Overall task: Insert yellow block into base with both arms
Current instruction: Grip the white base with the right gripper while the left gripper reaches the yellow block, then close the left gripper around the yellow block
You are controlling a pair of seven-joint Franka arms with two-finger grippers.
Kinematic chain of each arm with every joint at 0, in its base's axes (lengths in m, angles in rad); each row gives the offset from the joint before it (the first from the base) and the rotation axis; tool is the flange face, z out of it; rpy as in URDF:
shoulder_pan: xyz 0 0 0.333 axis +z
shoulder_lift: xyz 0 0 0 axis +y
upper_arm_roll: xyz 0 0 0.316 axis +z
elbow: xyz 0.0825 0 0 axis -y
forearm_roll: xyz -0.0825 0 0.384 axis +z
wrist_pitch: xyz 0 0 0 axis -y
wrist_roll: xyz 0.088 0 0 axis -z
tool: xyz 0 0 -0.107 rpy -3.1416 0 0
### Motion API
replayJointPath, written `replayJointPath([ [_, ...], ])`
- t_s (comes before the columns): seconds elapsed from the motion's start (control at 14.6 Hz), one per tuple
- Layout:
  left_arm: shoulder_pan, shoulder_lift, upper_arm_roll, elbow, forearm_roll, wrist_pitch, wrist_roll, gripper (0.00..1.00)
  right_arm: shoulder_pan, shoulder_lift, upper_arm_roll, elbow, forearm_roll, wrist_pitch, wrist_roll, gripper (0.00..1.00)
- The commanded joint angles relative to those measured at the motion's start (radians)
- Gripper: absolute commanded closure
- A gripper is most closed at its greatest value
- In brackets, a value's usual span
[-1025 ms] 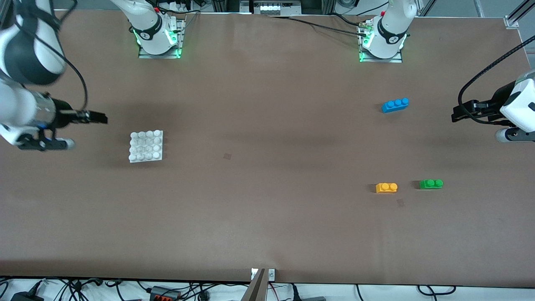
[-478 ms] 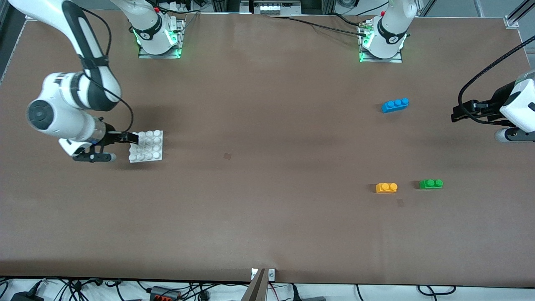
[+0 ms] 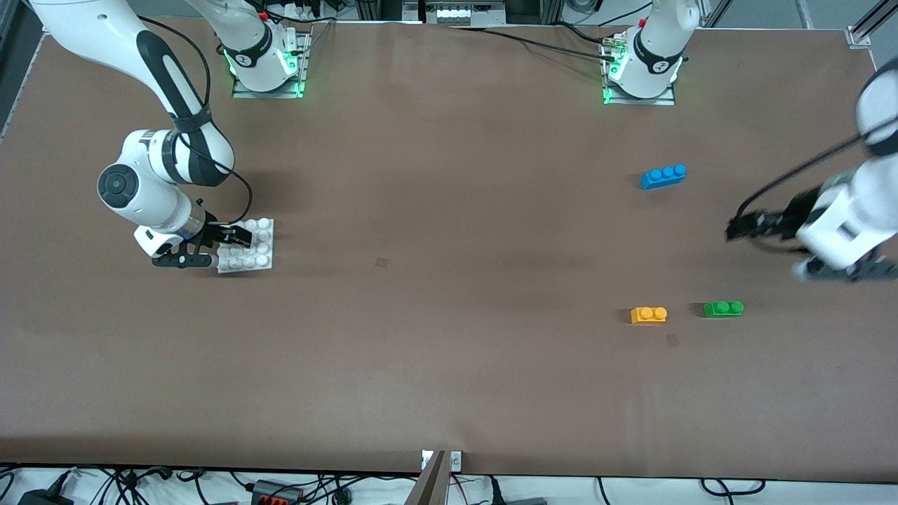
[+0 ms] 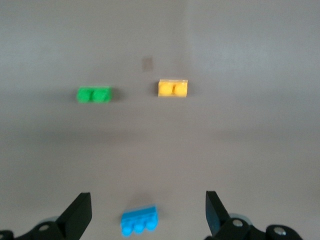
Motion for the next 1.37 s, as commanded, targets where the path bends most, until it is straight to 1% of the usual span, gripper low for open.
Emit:
replayJointPath([
  [0.0,-0.038,0.121,-0.003,0.019,-0.006,0.135,-0.031,0.0,-0.001,0.008,-0.002,-0.007,-0.001,0.027,-0.033,0.0],
  [0.14,-0.032,0.219,-0.001,0.022,0.01,0.241,-0.032,0.0,0.001,0.01,-0.002,-0.007,-0.001,0.027,-0.035,0.0],
  [0.21,-0.031,0.251,-0.001,0.022,0.008,0.266,-0.032,0.0,0.001,0.018,-0.002,-0.007,-0.001,0.027,-0.041,0.1],
  [0.34,-0.043,0.282,0.0,0.02,0.01,0.277,-0.064,0.0,-0.002,0.028,-0.002,-0.005,-0.001,0.027,-0.081,0.35],
  [0.41,-0.045,0.298,0.0,0.02,0.011,0.294,-0.098,0.0,-0.005,0.033,-0.002,-0.005,-0.001,0.027,-0.088,0.43],
  [0.55,-0.045,0.328,0.0,0.013,0.011,0.352,-0.107,0.0,-0.008,0.036,-0.002,-0.005,-0.001,0.027,-0.099,0.49],
  [0.68,-0.045,0.351,0.0,0.011,0.011,0.375,-0.107,0.0,-0.008,0.039,-0.002,-0.005,-0.001,0.028,-0.104,0.52],
  [0.82,-0.048,0.364,0.0,0.009,0.013,0.41,-0.107,0.0,-0.007,0.048,-0.002,-0.005,-0.001,0.028,-0.104,0.52],
  [0.96,-0.046,0.376,-0.001,0.003,0.047,0.441,-0.109,0.0,-0.004,0.056,-0.002,-0.005,-0.001,0.027,-0.104,0.52],
  [1.3,-0.06,0.37,-0.001,-0.11,0.054,0.594,-0.109,0.0,0.033,0.106,0.015,-0.002,0.0,0.028,-0.122,0.52],
])
